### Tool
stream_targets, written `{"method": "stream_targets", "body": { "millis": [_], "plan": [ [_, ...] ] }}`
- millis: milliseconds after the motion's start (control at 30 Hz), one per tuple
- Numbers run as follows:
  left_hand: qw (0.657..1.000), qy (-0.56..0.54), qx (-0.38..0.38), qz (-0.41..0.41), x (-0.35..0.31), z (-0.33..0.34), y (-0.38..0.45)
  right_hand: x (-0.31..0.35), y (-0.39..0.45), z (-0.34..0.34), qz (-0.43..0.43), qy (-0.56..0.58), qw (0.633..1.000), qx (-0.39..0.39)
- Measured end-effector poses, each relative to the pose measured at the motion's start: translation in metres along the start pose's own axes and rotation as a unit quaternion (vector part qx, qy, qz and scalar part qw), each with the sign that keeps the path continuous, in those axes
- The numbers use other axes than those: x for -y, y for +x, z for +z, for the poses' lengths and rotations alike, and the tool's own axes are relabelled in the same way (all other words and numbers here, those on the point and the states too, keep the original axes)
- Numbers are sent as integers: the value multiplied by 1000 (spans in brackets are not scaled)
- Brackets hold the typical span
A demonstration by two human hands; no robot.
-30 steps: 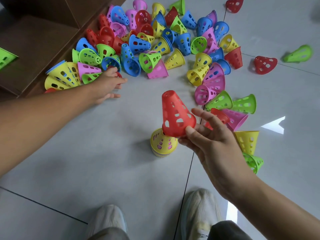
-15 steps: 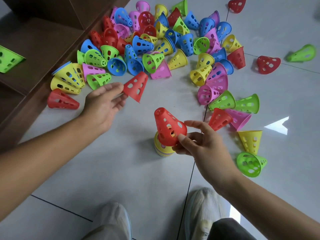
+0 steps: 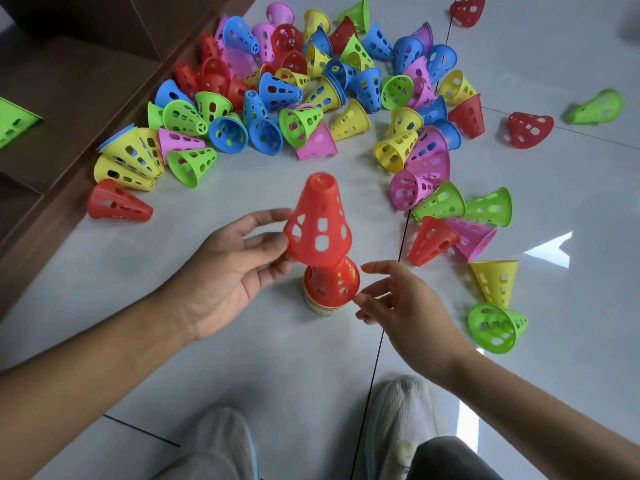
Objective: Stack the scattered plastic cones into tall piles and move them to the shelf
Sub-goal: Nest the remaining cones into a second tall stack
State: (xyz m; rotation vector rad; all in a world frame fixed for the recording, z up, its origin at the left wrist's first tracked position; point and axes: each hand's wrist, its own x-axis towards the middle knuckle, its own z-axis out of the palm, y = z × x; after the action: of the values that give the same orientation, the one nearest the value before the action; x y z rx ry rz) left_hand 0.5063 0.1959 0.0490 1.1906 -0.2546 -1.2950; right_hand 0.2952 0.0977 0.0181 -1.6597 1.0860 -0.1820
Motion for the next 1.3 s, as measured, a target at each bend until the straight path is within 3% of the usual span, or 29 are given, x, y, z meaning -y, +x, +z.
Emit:
{"method": "stream_targets", "body": {
  "millis": [100,367,767,900,1033,1167,1300],
  "plan": [
    [999,19,-4,-26,13,-2,1,-11,8,-10,3,-25,1000,-12],
    [997,48,7,-65,39,-17,5,-40,42,-57,-73,-221,955,-185],
    [991,124,-15,-57,51,-23,20,-62,76,-89,-40,-298,945,-128],
    [983,171,-37,-53,53,-35,29,-57,72,-85,-56,-262,955,-127],
    [960,256,-111,-10,39,-63,52,-45,66,-74,-52,-194,972,-125],
    [914,339,-217,56,17,-102,84,-19,57,-64,-30,25,991,-125],
    [868,372,-309,110,-6,-129,114,18,45,-56,-14,211,972,-104]
  ]
}}
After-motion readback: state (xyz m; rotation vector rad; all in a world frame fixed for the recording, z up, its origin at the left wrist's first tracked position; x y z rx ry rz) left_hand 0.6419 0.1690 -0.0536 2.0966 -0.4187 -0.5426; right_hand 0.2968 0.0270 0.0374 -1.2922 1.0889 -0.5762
